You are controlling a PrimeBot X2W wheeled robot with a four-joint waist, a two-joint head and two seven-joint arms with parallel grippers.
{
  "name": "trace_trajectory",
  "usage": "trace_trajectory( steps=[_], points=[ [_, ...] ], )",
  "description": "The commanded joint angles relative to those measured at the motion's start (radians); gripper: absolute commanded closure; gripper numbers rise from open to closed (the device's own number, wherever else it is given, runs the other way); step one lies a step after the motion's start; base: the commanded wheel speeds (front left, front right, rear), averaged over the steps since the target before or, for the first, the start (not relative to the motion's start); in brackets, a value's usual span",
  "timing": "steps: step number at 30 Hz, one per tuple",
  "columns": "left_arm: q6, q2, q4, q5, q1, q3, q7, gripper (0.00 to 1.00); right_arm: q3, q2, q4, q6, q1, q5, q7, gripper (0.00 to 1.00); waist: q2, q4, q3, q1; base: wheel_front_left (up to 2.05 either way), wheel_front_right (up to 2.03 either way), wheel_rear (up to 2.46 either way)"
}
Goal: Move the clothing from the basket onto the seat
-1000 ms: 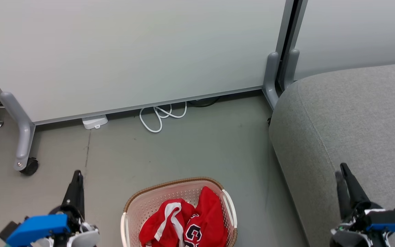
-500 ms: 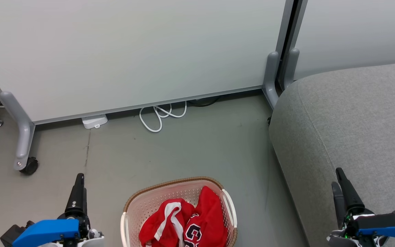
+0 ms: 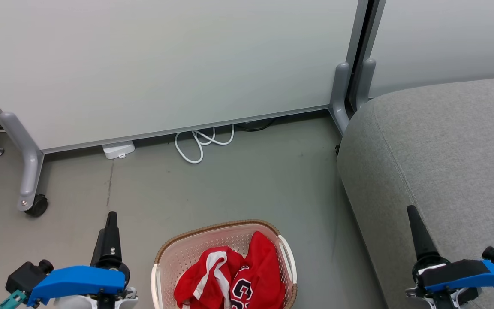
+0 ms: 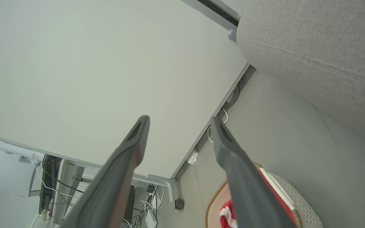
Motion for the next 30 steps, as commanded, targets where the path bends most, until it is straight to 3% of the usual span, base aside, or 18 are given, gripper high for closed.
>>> trace_trajectory(
  steps=[1, 16, 30],
  points=[
    [0.006, 0.016, -0.020, 0.072, -0.031, -0.015, -0.016, 0.00, 0.007, -0.006, -0.013, 0.001, -0.034, -0.070, -0.014, 0.00, -0.0001, 0.001, 0.001, 0.0000, 0.00, 0.00, 0.00],
    [0.033, 0.045, -0.030, 0.334, -0.039, -0.080, -0.071, 0.00, 0.040, -0.007, -0.007, 0.001, -0.048, -0.334, -0.036, 0.00, -0.0001, 0.005, 0.004, 0.0000, 0.00, 0.00, 0.00],
    [0.032, 0.057, -0.009, 0.475, -0.043, -0.103, -0.111, 0.00, 0.062, -0.008, -0.007, 0.002, -0.057, -0.517, -0.059, 0.00, -0.0001, 0.011, 0.004, 0.0000, 0.00, 0.00, 0.00]
  ],
)
